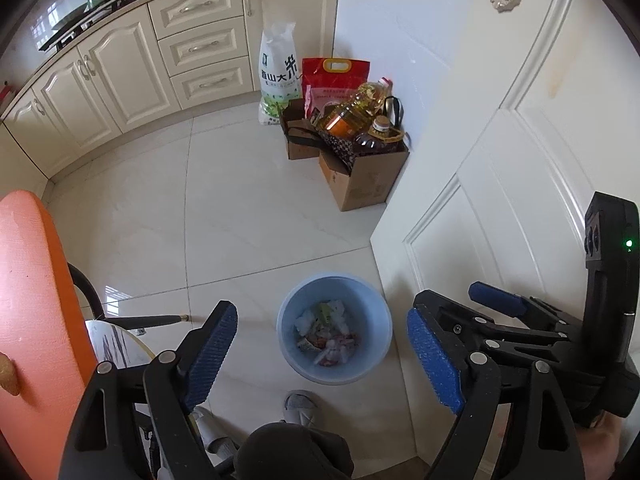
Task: Collect trash
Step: 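Return both open tools to the orange table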
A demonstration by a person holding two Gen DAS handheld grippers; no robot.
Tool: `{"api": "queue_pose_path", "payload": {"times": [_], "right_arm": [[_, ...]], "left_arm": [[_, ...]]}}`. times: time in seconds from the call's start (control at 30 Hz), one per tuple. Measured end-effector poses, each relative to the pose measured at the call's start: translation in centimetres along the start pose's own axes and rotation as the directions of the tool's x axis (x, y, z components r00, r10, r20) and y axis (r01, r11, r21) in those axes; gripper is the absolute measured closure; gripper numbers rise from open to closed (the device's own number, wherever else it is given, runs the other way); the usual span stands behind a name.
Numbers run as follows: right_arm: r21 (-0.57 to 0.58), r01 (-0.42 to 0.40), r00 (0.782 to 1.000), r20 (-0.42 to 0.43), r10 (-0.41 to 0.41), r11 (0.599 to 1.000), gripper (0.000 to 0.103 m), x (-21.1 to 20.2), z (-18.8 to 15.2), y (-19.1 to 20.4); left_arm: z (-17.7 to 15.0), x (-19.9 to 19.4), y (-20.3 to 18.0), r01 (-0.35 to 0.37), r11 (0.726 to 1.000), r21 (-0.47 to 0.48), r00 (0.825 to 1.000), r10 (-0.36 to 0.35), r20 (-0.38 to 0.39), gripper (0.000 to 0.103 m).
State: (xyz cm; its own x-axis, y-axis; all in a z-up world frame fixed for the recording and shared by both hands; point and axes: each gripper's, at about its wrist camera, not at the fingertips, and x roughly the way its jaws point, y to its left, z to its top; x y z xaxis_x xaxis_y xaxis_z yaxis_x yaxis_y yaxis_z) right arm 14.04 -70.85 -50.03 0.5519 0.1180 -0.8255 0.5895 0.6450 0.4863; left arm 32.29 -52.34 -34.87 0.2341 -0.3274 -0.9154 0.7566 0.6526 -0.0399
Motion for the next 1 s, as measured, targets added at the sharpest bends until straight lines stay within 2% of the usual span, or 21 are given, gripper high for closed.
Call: {"api": "queue_pose_path", "payload": {"times": [0.27,0.43,0.53,0.63,0.7,0.83,0.9,1.0], "right_arm": [[0.045,-0.067,0.998,0.010,0.066,0.997,0.012,-1.5,-0.3,0.3],[0.037,-0.072,0.995,0.070,0.069,0.997,0.011,-4.1,-0.1,1.8],[0.000,-0.073,0.990,0.120,0.073,0.997,0.011,-6.1,0.2,4.1],[-0.089,-0.086,0.984,0.149,0.099,0.992,0.011,-7.6,-0.1,8.2],[-0.157,-0.095,0.980,0.156,0.120,0.983,0.011,-8.0,-0.6,11.4],[-0.291,-0.117,0.976,0.145,0.165,0.949,0.011,-7.9,-2.0,18.1],[-0.368,-0.121,0.975,0.130,0.179,0.922,0.011,-7.4,-3.1,21.8],[-0.456,-0.118,0.978,0.101,0.183,0.882,0.011,-6.2,-4.9,26.2]], "left_arm": [[-1.5,-2.9,0.4,0.024,1.000,-0.015,0.999,-0.023,0.043,0.020],[-3.0,-6.9,1.4,0.043,0.998,-0.036,0.989,-0.038,0.143,0.020],[-5.2,-10.3,2.8,0.029,0.998,-0.051,0.971,-0.016,0.237,0.014],[-8.6,-14.0,5.1,-0.005,0.994,-0.106,0.939,0.041,0.341,0.007],[-11.0,-15.9,7.1,-0.039,0.987,-0.159,0.919,0.098,0.382,0.004],[-15.7,-18.8,12.0,-0.085,0.955,-0.284,0.889,0.201,0.411,0.001],[-18.0,-20.2,14.7,-0.110,0.931,-0.347,0.874,0.257,0.412,0.001],[-21.3,-21.7,18.1,-0.136,0.893,-0.429,0.860,0.321,0.397,0.001]]}}
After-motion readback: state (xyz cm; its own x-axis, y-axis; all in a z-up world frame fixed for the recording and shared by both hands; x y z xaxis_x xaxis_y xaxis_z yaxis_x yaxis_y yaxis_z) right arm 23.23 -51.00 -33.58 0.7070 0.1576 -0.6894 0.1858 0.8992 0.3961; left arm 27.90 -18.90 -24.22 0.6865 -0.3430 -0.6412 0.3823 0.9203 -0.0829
